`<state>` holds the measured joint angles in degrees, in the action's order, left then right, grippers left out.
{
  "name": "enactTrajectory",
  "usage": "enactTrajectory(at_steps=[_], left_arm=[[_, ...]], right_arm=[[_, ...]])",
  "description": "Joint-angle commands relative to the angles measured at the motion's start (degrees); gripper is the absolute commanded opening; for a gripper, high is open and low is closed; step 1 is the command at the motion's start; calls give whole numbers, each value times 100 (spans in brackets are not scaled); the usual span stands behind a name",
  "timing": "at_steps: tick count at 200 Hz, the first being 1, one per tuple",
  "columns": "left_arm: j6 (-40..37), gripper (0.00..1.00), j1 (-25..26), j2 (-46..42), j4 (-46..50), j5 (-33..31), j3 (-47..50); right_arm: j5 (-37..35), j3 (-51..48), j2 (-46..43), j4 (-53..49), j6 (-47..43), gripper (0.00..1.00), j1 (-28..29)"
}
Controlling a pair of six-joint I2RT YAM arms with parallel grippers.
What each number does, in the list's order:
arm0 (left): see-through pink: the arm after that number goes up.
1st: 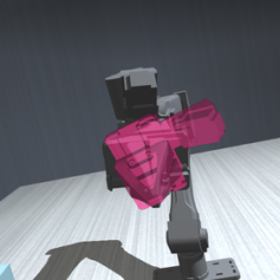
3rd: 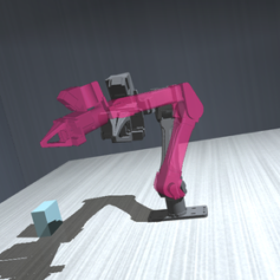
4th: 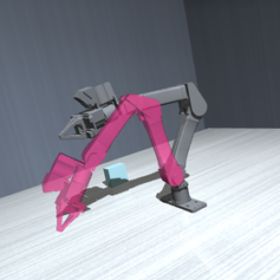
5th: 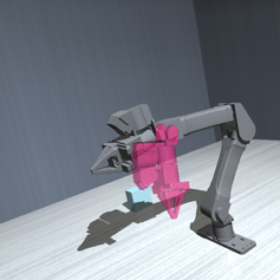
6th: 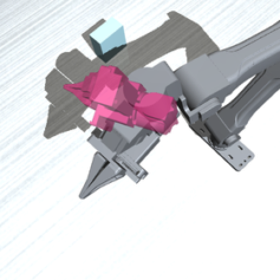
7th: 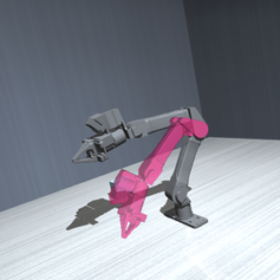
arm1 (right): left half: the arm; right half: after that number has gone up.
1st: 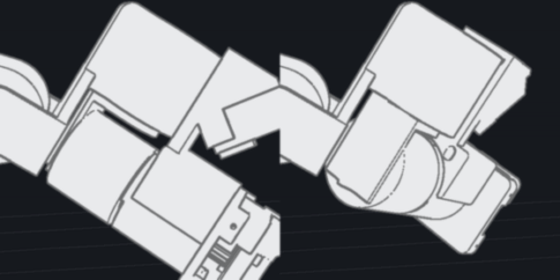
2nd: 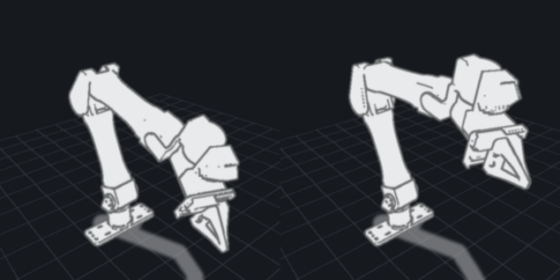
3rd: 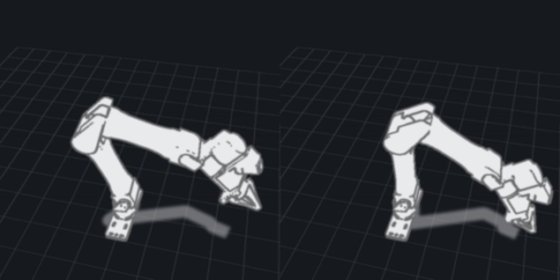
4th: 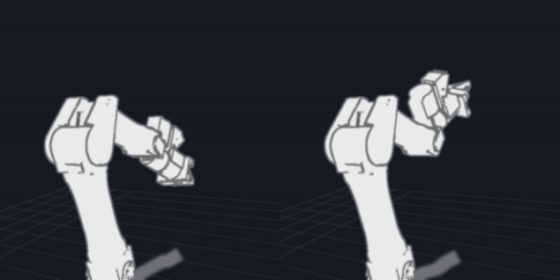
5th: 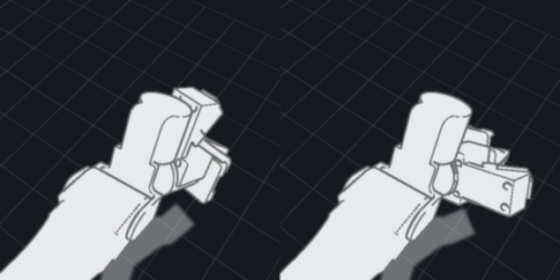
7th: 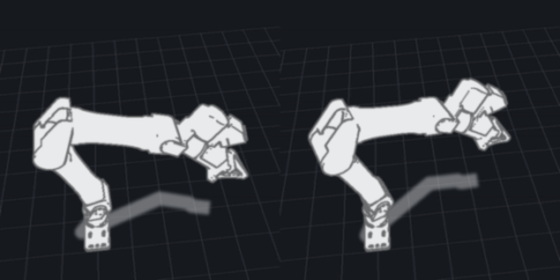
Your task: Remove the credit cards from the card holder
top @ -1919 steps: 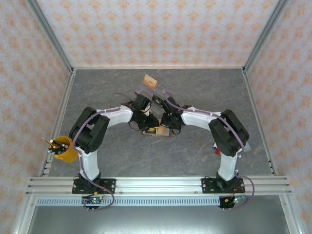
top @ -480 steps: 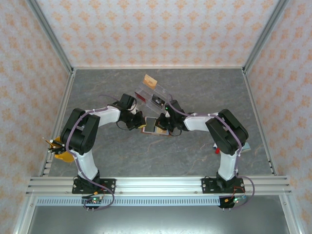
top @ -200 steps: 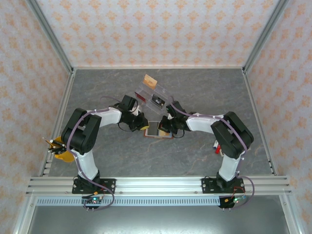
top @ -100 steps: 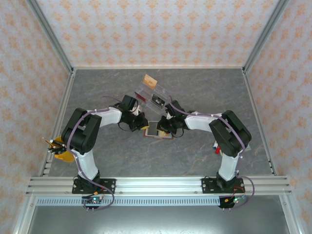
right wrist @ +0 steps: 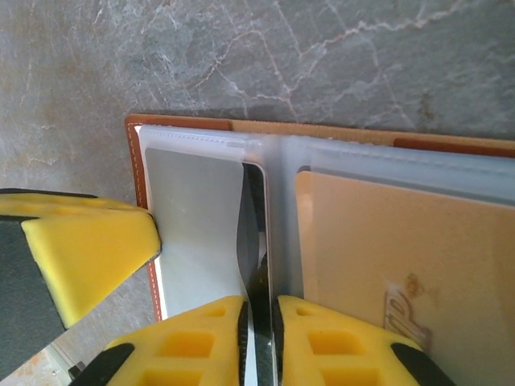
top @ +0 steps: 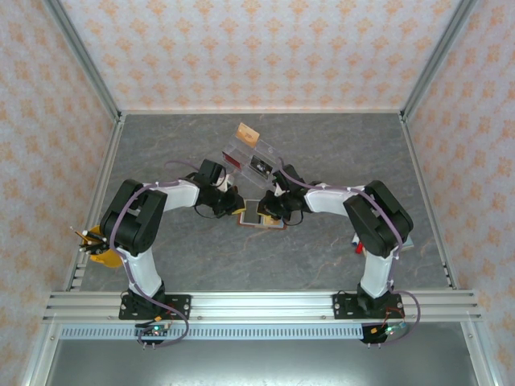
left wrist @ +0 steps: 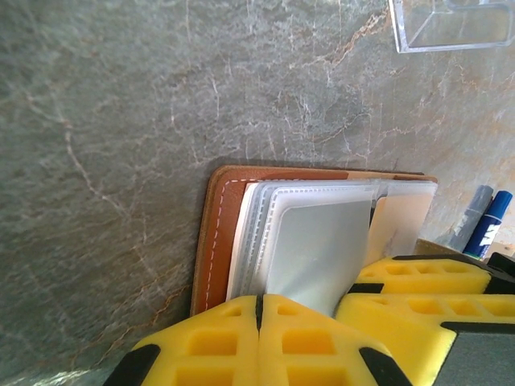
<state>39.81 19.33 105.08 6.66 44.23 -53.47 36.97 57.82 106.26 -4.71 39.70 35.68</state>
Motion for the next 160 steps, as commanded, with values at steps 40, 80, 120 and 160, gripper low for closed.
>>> enactTrajectory(at_steps=[40,80,120,160], left_arm=[[61,5,14,395,568,-731,444],[149,5,9,593,436,-660,519],[150,5,0,518,440,-652,538],[97,6,-69,470,486,-593,458]], right_arm=[[-433,129,274,-338,-346,24,9],[117,-113,312,562,-22,17,9],[-2,-270,-9,723,20,5,1],[-147,-421,-360,513,-15,0,-84]])
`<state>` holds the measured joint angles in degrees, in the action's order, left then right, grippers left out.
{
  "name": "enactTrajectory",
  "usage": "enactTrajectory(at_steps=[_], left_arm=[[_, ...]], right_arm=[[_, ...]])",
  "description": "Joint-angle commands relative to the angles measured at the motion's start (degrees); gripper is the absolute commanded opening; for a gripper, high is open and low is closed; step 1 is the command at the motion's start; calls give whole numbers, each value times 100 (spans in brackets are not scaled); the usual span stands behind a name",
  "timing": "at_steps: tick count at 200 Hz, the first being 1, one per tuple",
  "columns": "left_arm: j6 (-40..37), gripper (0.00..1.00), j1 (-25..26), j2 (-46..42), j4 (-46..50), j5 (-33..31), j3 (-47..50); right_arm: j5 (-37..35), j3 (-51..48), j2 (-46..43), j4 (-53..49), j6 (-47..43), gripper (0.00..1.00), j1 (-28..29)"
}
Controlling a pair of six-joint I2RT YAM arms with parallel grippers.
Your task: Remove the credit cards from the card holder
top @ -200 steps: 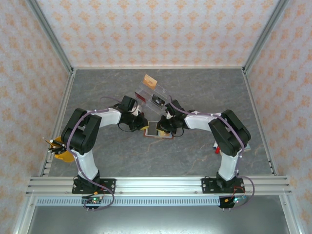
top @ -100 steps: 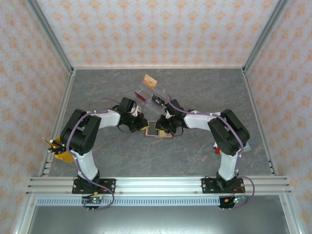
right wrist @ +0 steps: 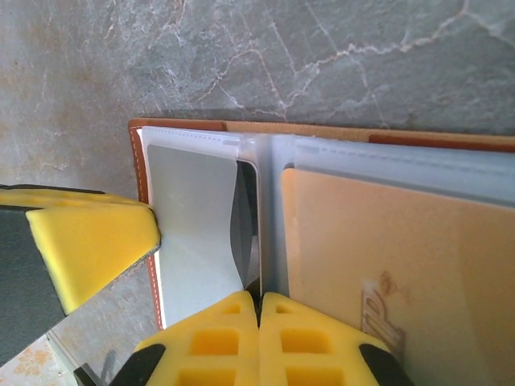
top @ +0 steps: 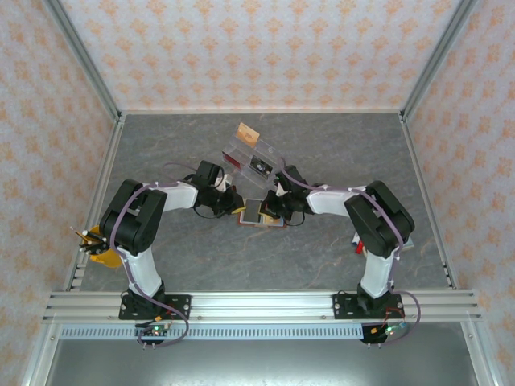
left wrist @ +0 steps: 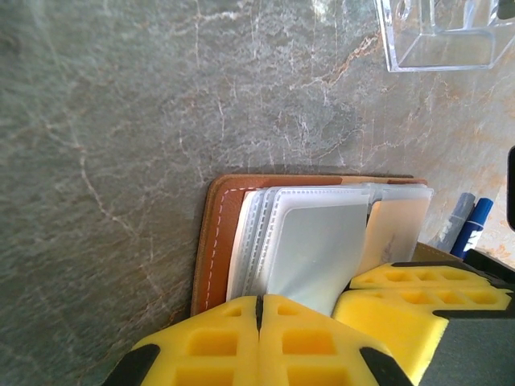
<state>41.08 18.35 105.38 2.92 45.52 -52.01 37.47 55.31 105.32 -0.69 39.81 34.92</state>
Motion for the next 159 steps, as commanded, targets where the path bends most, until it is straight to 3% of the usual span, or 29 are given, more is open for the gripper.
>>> enactTrajectory(at_steps=[1,159], left_arm=[[-30,6,29,439,860,-721,313],[-168,9,2,122,969,-475,-79]], right_arm=[[-197,-174,-275,103,-26,0,-9],[-404,-299,-871,-1061,-557,0,-265]])
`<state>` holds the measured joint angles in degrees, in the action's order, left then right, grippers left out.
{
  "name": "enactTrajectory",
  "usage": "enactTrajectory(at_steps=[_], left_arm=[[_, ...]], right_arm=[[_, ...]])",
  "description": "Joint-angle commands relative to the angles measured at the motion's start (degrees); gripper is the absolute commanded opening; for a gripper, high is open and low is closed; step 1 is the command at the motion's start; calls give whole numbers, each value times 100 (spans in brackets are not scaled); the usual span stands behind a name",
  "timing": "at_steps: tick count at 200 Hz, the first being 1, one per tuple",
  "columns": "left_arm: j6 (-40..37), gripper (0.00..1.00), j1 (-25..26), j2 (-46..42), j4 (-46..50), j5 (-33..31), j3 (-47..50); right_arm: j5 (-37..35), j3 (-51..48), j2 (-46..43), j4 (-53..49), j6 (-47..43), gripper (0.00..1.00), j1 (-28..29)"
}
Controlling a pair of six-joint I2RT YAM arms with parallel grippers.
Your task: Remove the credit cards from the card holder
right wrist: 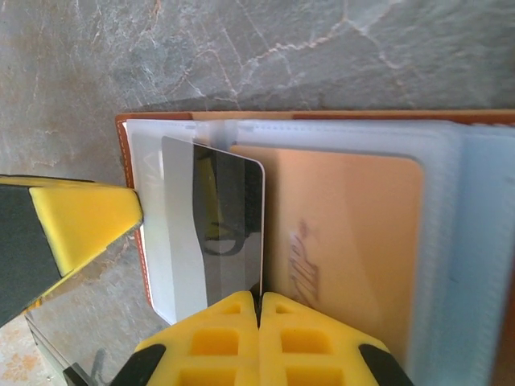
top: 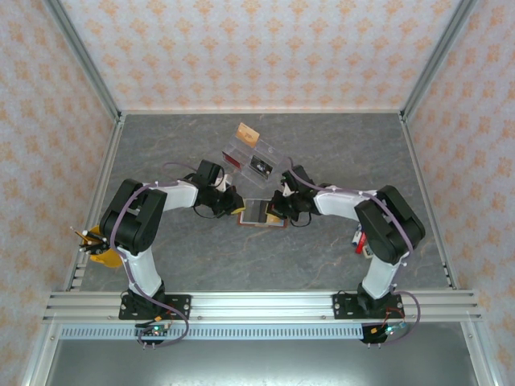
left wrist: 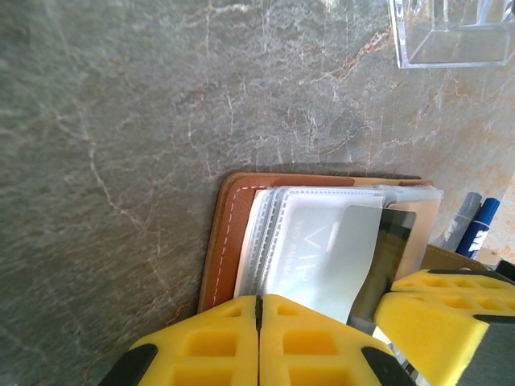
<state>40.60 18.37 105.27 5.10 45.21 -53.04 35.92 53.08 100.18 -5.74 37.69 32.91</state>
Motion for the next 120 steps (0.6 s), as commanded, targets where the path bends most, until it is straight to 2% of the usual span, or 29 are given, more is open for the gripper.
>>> enactTrajectory(at_steps=[1,28,48,76,101,120], left_arm=[[-121,9,0,124,744,-439,18],[-155,17,-1,-129,808,-403,-191],[-142,36,-7,-297,896,-454,-385],[-51,55,-43,-556,734,-278,-492],[170,65,-151,-842,193,189,-363],[511,74,-244,-1051,-642,690,-88]], right_arm=[[-255,-78,-371,-576,-357,0,-69],[-345,-125,-723,-876,-688,0,-172],[-239,-116,-985,-964,-909,0,-275],[-124,20,-1353,-1133,-1297,0,-285],[-3,173,-1575,-1113,-1462,0,-315],[367,246,-1613,-842,-1387,0,-408]])
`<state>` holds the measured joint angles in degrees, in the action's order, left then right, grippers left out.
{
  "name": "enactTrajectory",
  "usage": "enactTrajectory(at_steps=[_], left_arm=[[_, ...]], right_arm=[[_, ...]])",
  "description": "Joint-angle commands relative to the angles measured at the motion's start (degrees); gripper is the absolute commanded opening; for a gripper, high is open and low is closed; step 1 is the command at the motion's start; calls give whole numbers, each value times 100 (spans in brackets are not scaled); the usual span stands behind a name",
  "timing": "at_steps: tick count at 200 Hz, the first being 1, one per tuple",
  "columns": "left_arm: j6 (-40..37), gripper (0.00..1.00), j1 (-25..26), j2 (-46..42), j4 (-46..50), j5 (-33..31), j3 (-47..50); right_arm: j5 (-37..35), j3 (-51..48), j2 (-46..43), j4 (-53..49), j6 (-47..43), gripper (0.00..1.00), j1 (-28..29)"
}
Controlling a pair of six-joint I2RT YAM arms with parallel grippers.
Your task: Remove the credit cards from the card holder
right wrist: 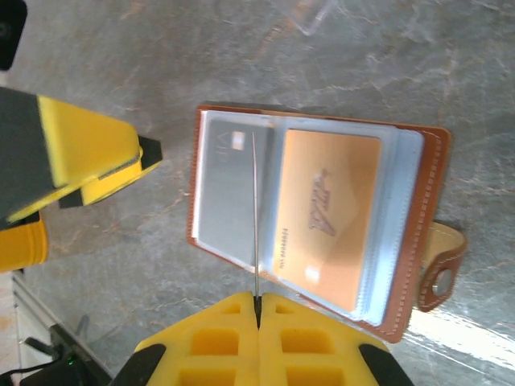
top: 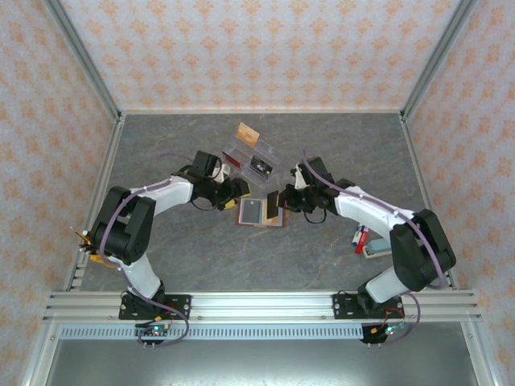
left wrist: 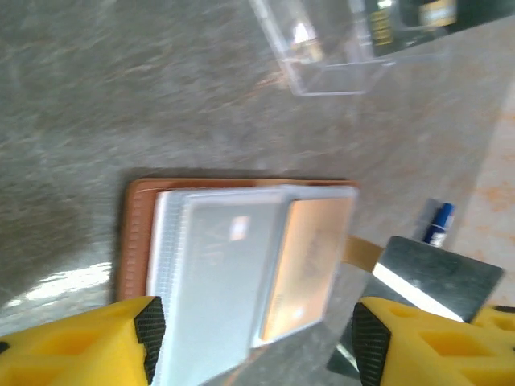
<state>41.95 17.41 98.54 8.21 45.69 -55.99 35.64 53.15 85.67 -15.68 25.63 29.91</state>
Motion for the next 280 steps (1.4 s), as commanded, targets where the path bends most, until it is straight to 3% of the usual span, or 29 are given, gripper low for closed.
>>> enactTrajectory(at_steps=[1,43,98,157,187,208,235,280], left_arm=[[397,74,-153,-383,-975,669,218],[1124,83,-169,-721,-2198,1284,536],[1964,83,8,-578,-3422,1574,452],[2251,38,241,-922,-3943,1460,514],[2481,7,263,-1126,-4271,1400,618],[2445,0,287,-1301,-4194,1287,616],[2432,0,307,-1364,-4060,1208,536],[2547,0,316,-1298,-4049,1016,484]], right_arm=[[415,244,-163,170,-172,0,-117],[1493,227,-202,1250,351,0,-511],[2049,362,-309,1914,806,0,-543],[2372,547,-437,2248,1148,0,-556],[2412,565,-387,2396,1320,0,-550],[2439,530,-290,2627,1541,14,-551],[2518,521,-152,3057,1874,25,-554],[2583,656,20,3357,2100,24,-543]])
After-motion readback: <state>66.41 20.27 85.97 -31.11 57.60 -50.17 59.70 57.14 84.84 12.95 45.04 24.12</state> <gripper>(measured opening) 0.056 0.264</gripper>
